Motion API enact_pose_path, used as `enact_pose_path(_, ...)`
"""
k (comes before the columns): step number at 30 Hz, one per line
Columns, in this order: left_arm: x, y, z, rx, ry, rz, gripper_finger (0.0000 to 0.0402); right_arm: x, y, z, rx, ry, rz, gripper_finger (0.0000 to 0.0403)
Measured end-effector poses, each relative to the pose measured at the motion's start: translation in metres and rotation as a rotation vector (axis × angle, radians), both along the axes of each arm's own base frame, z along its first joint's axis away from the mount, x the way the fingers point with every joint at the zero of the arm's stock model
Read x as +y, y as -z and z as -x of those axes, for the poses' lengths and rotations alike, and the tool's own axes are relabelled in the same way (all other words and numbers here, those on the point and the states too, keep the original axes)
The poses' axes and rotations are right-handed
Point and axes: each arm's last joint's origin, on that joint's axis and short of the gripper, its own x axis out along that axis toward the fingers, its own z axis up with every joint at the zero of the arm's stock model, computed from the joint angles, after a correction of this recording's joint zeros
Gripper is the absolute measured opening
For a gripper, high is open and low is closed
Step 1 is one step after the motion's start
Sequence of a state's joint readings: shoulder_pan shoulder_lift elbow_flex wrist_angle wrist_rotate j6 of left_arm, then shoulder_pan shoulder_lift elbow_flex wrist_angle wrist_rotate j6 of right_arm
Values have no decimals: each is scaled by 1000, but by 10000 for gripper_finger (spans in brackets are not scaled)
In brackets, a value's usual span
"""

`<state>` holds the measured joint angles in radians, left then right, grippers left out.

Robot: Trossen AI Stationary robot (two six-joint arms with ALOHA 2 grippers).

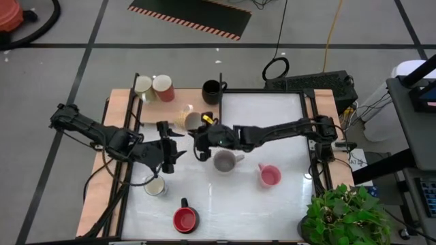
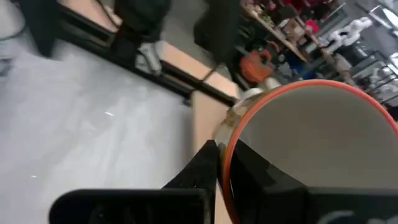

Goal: Place coffee mugs
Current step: Put the yellow patterned mug on the shelf

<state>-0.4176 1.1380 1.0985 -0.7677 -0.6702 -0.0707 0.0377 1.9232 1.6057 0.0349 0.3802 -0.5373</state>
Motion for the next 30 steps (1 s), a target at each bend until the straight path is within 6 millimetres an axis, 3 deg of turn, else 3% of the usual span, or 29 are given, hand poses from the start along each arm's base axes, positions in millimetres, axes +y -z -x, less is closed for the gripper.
enact_pose_path(3, -2, -4, 11, -35, -32, 23, 282, -27, -19, -2, 1, 31, 12, 16)
enact_pose_path(12, -13, -12, 30, -90, -4, 14, 282, -126, -81, 10, -153, 73, -186, 16)
enact_pose_path(16, -14, -12, 33, -88, -5, 16, 282, -157, -90, 11, -236, 44, -266, 16)
enact_pose_path(21, -14, -11, 34, -83, -13, -2, 282, -185, -72, 2, -218, 54, -333, 16)
enact_pose_path(30, -14, -11, 35, -81, -21, 4, 282, -210, 4, -27, -84, 43, -496, 16)
